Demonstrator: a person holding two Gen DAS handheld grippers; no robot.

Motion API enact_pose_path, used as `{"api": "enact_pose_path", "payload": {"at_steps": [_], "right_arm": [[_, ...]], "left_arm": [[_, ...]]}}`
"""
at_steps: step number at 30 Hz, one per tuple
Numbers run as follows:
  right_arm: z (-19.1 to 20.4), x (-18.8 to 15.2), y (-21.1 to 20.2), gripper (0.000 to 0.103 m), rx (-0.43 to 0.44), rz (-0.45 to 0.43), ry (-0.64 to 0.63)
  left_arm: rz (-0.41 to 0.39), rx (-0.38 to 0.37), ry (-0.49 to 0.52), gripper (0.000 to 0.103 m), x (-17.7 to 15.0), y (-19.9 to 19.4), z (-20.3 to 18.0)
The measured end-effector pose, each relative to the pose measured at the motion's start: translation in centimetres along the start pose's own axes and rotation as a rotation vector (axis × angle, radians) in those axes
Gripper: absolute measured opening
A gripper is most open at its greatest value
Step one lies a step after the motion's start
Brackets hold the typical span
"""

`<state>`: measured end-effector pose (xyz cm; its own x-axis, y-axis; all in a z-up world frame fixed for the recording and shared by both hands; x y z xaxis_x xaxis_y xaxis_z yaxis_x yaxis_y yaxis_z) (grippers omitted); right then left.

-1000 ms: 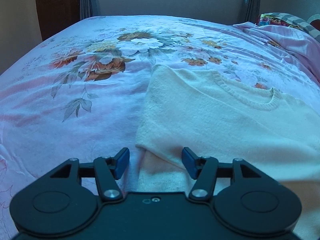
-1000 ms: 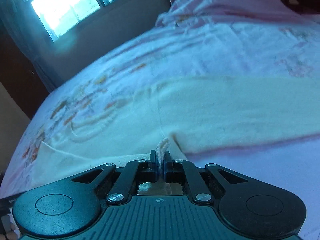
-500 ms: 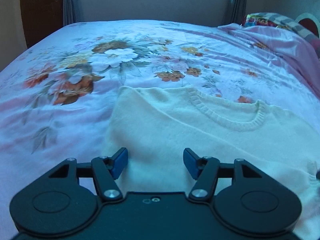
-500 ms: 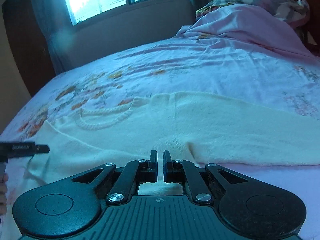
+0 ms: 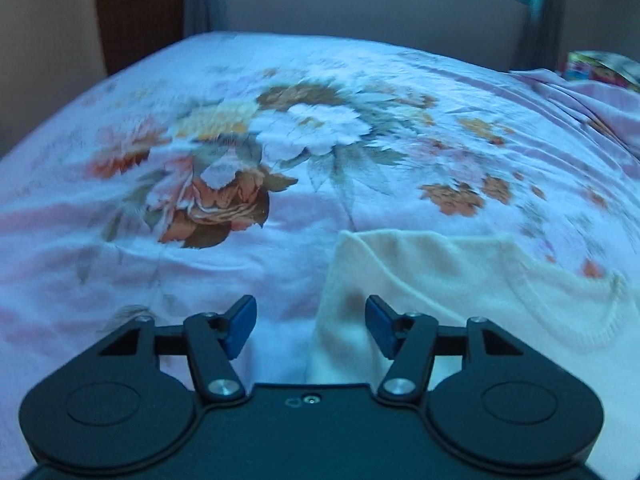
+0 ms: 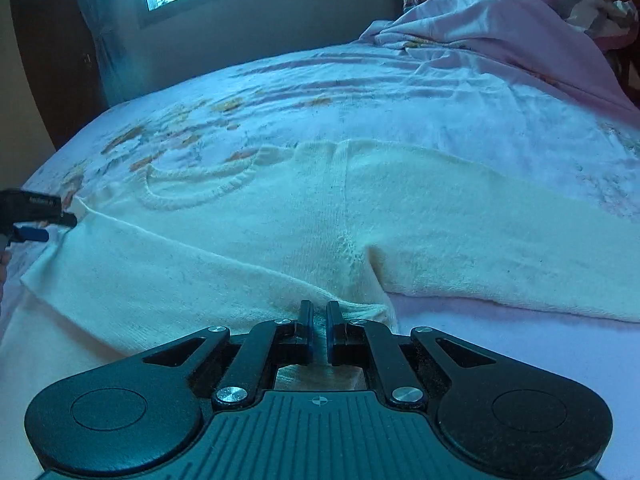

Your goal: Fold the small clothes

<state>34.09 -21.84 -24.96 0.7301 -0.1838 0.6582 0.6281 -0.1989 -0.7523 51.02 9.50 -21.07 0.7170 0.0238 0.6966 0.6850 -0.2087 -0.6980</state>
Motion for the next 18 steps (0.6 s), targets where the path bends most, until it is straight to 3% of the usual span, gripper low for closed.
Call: {"api": "enact_pose_path", "payload": {"at_steps": [2,5,8,10,12,14,18], "right_arm": [[0.5,0.2,-1.7,0.005,0.023,-0.046,0.000],[1.4,-1.1,-2.1,0.005,0.023,-0.031,-0.056],[0.9,-2.7,-1.1,0.004,-0.001,0.009,-0.065],[0.5,-1.8,-2.4,0.005,0.018,0.007,-0.012],[0.6,-1.5,-3.5,0.005,0.002,-0.046,-0.042],[0.4,-2.4,-1.5,0.005,-0.018,0.057,-0.065],[-0.7,-1.2,-2.3,0.005,-0.006,0.034,0.031]], "left_arm": [[-0.021,-0.038,0.063,0.059,-1.4,-2.5,-1.2],[0.003,-0.087,0.079,0.062,-4.2,-4.6,-2.7],[0.059,-0.047,0.073,0.068,-7.1,-3.7,-2.2],[0.043,-0.038,0.014,0.069,-7.2,-4.6,-1.5],[0.034,-0.054,0.000,0.064,-7.0,-5.5,-1.8],[0.037,-0.043,0.035,0.065,-7.2,-5.7,-2.4],[0.042,-0.060,0.017,0.065,-7.6,-6.7,-3.2]]}}
Point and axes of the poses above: each gripper's, at about its wrist camera, not at the fingertips, and y roughly the way its jaws point, z to its left, x to its top, the point moved 5 cm from there along y, roughly the way its jaws point, and after that the axes turned 14 degrees about -x, right-handed, at the moved point
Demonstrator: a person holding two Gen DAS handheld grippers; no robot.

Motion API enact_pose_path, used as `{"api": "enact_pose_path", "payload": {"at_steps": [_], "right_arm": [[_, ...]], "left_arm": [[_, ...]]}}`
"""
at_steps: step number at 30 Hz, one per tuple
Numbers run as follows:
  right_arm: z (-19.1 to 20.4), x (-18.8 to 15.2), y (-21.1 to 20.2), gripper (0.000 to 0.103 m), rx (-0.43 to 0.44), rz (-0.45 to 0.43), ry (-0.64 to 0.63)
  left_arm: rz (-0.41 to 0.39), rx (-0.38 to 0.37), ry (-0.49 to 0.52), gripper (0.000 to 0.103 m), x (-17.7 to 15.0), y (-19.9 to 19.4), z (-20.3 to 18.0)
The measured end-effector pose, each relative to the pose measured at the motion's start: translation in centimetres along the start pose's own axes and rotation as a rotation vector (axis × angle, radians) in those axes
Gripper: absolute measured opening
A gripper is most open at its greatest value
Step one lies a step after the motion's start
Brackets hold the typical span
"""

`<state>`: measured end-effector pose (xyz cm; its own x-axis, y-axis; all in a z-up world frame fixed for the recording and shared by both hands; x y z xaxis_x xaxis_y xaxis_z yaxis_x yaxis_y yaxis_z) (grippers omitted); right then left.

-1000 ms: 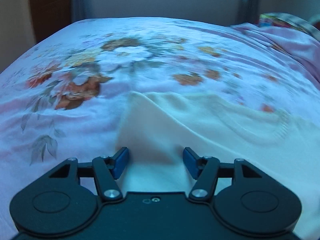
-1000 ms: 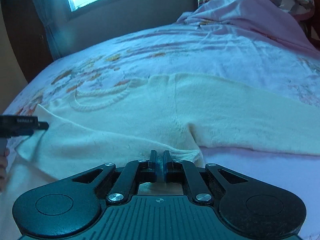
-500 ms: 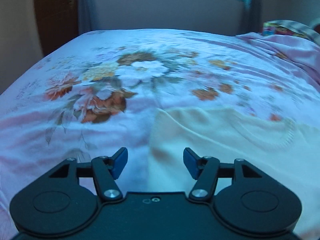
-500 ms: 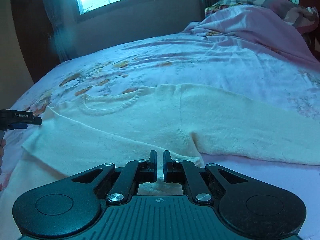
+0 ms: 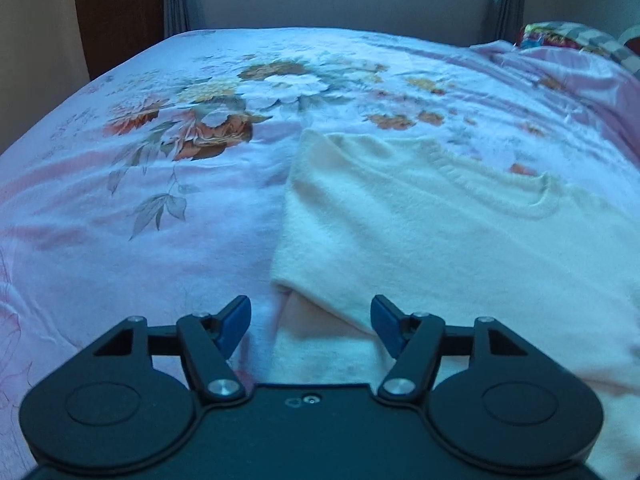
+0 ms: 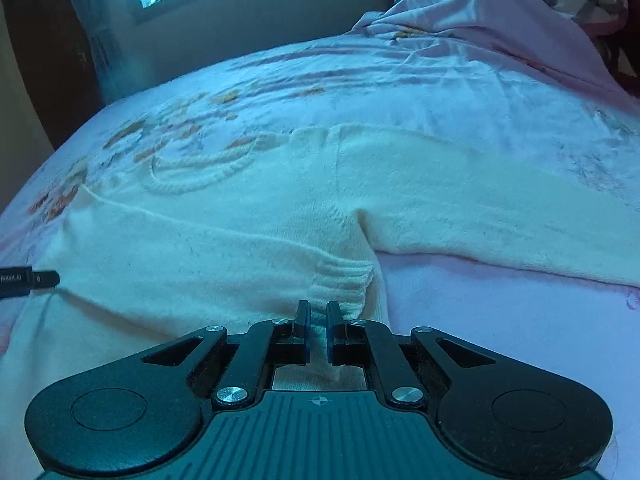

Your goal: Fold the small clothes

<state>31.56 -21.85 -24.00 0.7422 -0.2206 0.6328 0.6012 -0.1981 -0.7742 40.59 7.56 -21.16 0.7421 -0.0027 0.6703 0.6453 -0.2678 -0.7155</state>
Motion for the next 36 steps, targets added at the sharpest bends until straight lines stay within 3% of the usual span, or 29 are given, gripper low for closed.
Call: {"api": "enact_pose_path", "payload": {"at_steps": [7,8,9,11,14,15,16,17,18,22,24,26,28,31,32,34,35,36], "right_arm": [[-1.6,0.0,0.8,0.007,-0.030,0.044,0.047],[-1.5,0.1,1.0,0.014,-0.022,0.045,0.052],[-1.5,0.2,1.1,0.028,-0.010,0.039,0.056],[-1.4,0.7,1.4,0.041,0.018,0.034,0.064],[-1.2,1.2,1.9,0.040,0.014,0.027,0.067],[-1.2,1.2,2.0,0.036,0.016,0.026,0.072],[-1.1,1.3,2.1,0.029,0.018,0.023,0.074],[-1.2,1.3,2.0,0.010,0.015,0.018,0.073],[-1.4,1.4,1.9,0.005,0.017,0.011,0.081],[-1.4,1.9,1.3,0.004,0.006,-0.043,0.058],[-1.8,1.9,2.0,0.004,-0.065,-0.059,0.032],[-2.5,1.7,2.9,0.004,-0.050,-0.003,0.052],[-4.1,1.9,1.7,0.005,-0.010,-0.015,0.115],[-8.1,1.8,0.0,0.005,-0.062,-0.030,0.174],[-10.1,1.6,-0.3,0.006,-0.087,-0.019,0.215],[-14.5,1.0,-0.6,0.020,-0.159,0.007,0.301],[-16.9,0.7,-0.8,0.033,-0.200,0.017,0.343],[-18.8,0.5,-1.1,0.039,-0.228,0.019,0.383]], "left_arm": [[0.007,-0.019,0.042,0.066,-0.6,-0.1,-2.2],[0.015,-0.019,0.034,0.066,-0.8,0.2,-2.2],[0.019,-0.019,0.027,0.066,-1.0,0.4,-2.3],[0.016,-0.014,0.025,0.068,-1.2,0.6,-2.5],[0.012,-0.011,0.026,0.071,-1.2,0.8,-2.5],[0.011,-0.010,0.026,0.072,-1.2,0.9,-2.4],[0.009,-0.008,0.025,0.072,-1.2,0.9,-2.4],[0.006,-0.007,0.023,0.072,-1.2,1.0,-2.4],[0.003,-0.006,0.021,0.072,-1.3,1.0,-2.5],[-0.009,0.003,0.021,0.072,-1.2,1.2,-2.8],[-0.012,0.013,0.016,0.072,-1.1,1.4,-2.9],[-0.009,0.018,0.010,0.072,-1.1,1.4,-3.0],[-0.006,0.012,0.011,0.072,-1.1,1.2,-3.2],[-0.010,0.002,0.015,0.072,-1.0,0.6,-3.5],[-0.012,-0.002,0.013,0.072,-1.0,0.4,-3.7],[-0.018,-0.008,0.010,0.072,-0.9,0.0,-4.1],[-0.019,-0.014,0.011,0.072,-0.8,-0.2,-4.4],[-0.018,-0.021,0.015,0.072,-0.8,-0.3,-4.8]]}}
Point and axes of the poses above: each gripper's, at about its wrist camera, not at the fingertips, and y roughly the way its jaws point, z to its left, x to its top, the point moved 5 cm from there along y, roughly the way its jaws point, and after that the axes turned 14 degrees about -x, right-handed, at the moved point
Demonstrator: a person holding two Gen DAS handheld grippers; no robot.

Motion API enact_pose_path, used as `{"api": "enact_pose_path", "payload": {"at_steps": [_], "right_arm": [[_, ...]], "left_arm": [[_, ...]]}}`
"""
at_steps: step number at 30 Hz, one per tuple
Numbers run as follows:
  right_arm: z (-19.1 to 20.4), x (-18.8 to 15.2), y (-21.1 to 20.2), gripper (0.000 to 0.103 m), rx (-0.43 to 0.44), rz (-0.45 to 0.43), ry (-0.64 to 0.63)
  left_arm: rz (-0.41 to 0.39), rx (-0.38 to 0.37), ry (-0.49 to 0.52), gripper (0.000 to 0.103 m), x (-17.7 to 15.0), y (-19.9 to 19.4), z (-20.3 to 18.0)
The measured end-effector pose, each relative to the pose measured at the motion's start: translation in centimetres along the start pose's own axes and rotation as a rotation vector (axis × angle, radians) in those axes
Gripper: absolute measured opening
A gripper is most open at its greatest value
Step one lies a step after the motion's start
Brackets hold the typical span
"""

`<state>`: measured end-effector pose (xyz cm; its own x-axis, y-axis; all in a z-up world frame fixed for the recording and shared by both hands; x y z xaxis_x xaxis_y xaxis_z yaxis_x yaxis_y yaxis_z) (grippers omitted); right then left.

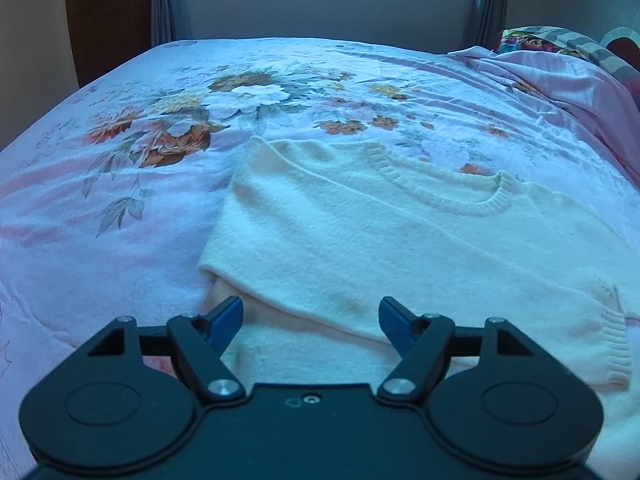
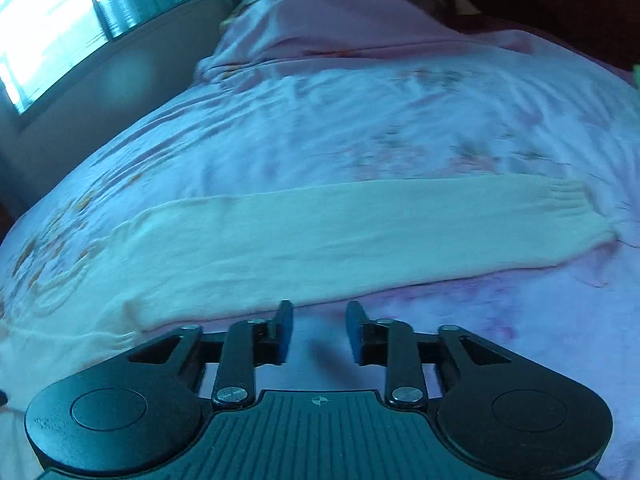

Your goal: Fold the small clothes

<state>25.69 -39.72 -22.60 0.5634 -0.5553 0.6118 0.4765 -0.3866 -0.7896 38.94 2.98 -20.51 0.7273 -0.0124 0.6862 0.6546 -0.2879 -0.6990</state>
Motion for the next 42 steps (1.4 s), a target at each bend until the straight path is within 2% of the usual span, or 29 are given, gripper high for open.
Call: {"api": "enact_pose_path", "payload": {"at_steps": [5,8,13,16,18,23,26,29,32,34,36,39,40,42], "right_arm": [[-7.0,2.0,0.3,0.040,-0.142,0.009,0.119],[-9.8,2.9,0.9,0.040,-0.164,0.033,0.206],[-11.7,4.6,2.1,0.039,-0.157,0.044,0.319],[-12.1,5.5,2.9,0.038,-0.162,0.039,0.360],[-12.3,5.9,3.2,0.013,-0.171,0.033,0.362],[-11.0,7.0,3.5,0.008,-0.128,0.011,0.357],[-8.2,8.0,2.6,0.008,-0.033,-0.022,0.346],[-3.2,9.0,1.3,0.007,0.086,-0.063,0.306],[4.3,9.2,-0.4,0.006,0.236,-0.083,0.228],[10.5,8.1,-2.2,0.006,0.353,-0.087,0.143],[16.1,6.0,-4.2,0.006,0.460,-0.081,0.055],[23.9,0.2,-6.9,0.006,0.637,-0.011,-0.103],[26.4,-2.7,-7.3,0.006,0.690,0.038,-0.188],[29.5,-7.7,-7.2,0.008,0.708,0.114,-0.326]], "left_arm": [[0.020,-0.022,0.008,0.073,0.7,0.4,-2.8],[0.033,-0.051,0.006,0.073,1.0,0.8,-5.6],[0.075,-0.122,0.005,0.073,-0.1,1.8,-11.0],[0.101,-0.131,0.009,0.071,-1.0,2.6,-13.0],[0.123,-0.122,0.014,0.071,-1.6,3.2,-13.7],[0.142,-0.089,0.028,0.071,-2.2,3.9,-13.8],[0.141,-0.099,0.027,0.070,-1.9,3.6,-13.5],[0.125,-0.103,0.010,0.069,-1.2,2.8,-12.3],[0.095,-0.088,-0.032,0.069,-0.1,1.6,-9.6],[0.073,-0.070,-0.055,0.069,0.6,0.8,-7.4],[0.048,-0.043,-0.084,0.069,1.4,-0.2,-4.8],[0.019,-0.017,-0.134,0.070,2.1,-1.6,-1.0],[0.014,-0.013,-0.157,0.071,2.2,-2.0,0.4],[0.014,-0.028,-0.199,0.072,2.1,-2.5,2.3]]}}
Point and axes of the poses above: each gripper's, at about its wrist camera, not at the fingertips, and y roughly the way its jaws point, z to its left, x to its top, the point moved 5 cm from there along y, roughly the way its jaws point, and after that the axes turned 14 degrees about -x, right-handed, at the moved point
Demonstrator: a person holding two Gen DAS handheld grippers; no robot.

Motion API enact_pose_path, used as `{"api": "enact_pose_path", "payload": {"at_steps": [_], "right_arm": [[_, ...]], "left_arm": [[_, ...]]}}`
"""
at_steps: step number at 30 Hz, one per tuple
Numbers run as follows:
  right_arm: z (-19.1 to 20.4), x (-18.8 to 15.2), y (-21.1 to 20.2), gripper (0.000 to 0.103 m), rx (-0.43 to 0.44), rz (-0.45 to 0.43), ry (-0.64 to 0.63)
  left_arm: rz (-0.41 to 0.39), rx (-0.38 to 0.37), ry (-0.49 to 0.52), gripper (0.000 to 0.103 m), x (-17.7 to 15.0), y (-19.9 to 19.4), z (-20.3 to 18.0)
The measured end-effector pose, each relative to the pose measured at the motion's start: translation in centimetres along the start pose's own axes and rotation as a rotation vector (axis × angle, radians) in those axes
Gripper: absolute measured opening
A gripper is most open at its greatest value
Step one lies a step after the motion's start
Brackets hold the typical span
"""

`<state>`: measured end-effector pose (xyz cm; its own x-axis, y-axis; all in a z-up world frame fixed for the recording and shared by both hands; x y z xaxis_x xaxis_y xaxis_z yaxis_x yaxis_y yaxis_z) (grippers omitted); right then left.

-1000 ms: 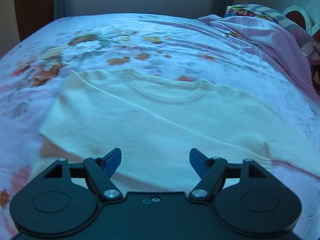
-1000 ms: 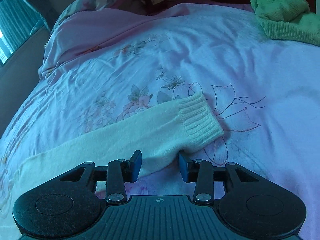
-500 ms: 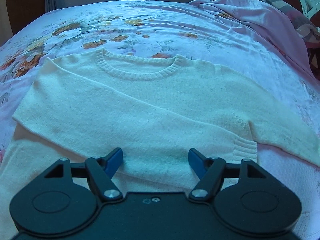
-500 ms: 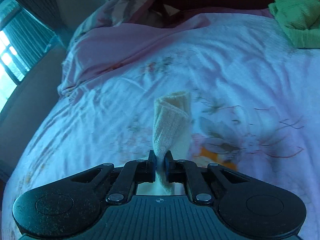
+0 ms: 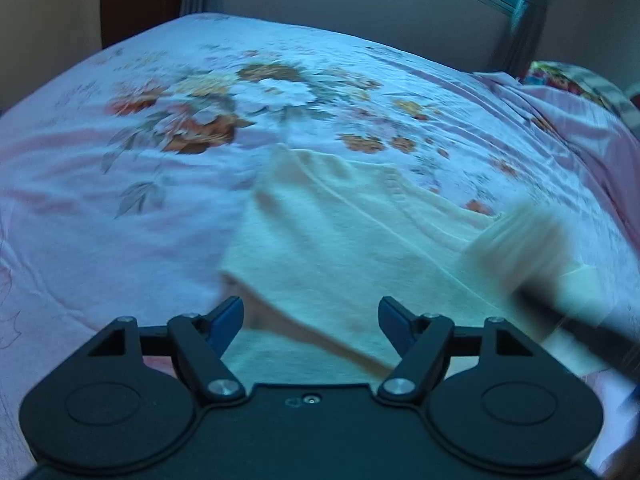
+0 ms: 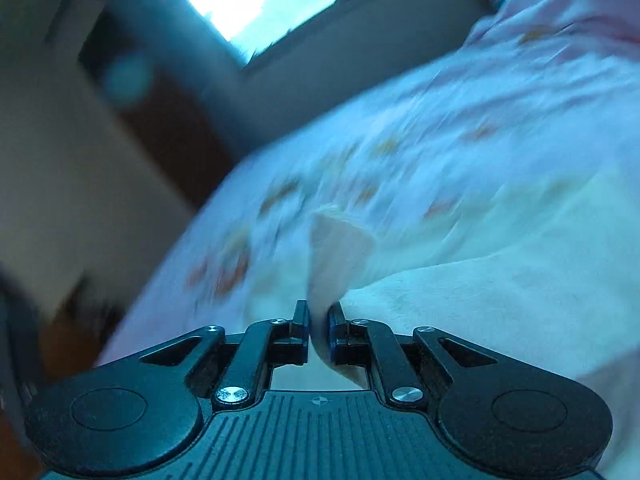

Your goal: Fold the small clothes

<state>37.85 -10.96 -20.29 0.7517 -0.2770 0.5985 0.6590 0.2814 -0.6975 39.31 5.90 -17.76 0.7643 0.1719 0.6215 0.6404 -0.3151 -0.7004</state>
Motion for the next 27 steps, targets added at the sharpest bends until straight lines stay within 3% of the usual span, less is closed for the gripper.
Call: {"api": "enact_pose_path", "payload": {"at_steps": [1,3,5,9,12,16,21,23,25,26,27], "right_arm": [[1.2,-2.1,1.5,0.014,0.000,0.072,-0.052],[2.3,-4.9,2.8,0.054,-0.026,0.146,-0.120],[2.5,-5.6,1.8,0.062,-0.012,0.103,-0.132],[0.8,-4.7,-0.6,0.062,-0.050,0.025,-0.112],[-1.1,-4.3,-2.3,0.062,-0.069,0.000,-0.058],[-2.9,-3.8,-3.9,0.062,-0.084,-0.016,-0.003],[-4.4,-4.5,-4.7,0.062,-0.087,-0.011,0.044],[-4.7,-4.9,-4.8,0.062,-0.091,-0.006,0.049],[-4.9,-5.3,-5.0,0.062,-0.094,-0.003,0.058],[-5.0,-5.4,-5.2,0.062,-0.095,-0.005,0.060],[-5.0,-5.4,-5.3,0.062,-0.096,-0.006,0.061]], "left_arm": [[0.008,-0.017,-0.020,0.072,0.0,-0.1,0.8],[0.030,-0.077,-0.059,0.073,-0.2,-0.2,1.6],[0.058,-0.150,-0.083,0.077,-0.6,-0.1,1.6],[0.107,-0.212,-0.092,0.076,-1.8,0.9,1.0],[0.134,-0.229,-0.124,0.064,-2.8,1.7,0.9],[0.128,-0.224,-0.132,0.060,-3.5,1.3,1.1],[0.110,-0.210,-0.090,0.086,-4.3,0.4,0.8],[0.104,-0.203,-0.056,0.086,-4.5,0.3,0.5],[0.094,-0.208,-0.045,0.080,-4.7,0.5,0.4],[0.093,-0.200,-0.043,0.065,-4.7,0.7,0.4],[0.095,-0.197,-0.047,0.058,-4.7,1.0,0.6]]}}
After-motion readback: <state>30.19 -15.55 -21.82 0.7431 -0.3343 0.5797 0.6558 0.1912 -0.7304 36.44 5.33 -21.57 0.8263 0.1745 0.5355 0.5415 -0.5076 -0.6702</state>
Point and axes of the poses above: each gripper's, at about its wrist camera, not at the fingertips, and y roughly the way its jaws point, z to its left, x to its top, the point moved 5 cm from there along y, roughly the way its jaws point, and after that the axes turned 14 degrees about -x, right-handed, at the moved point
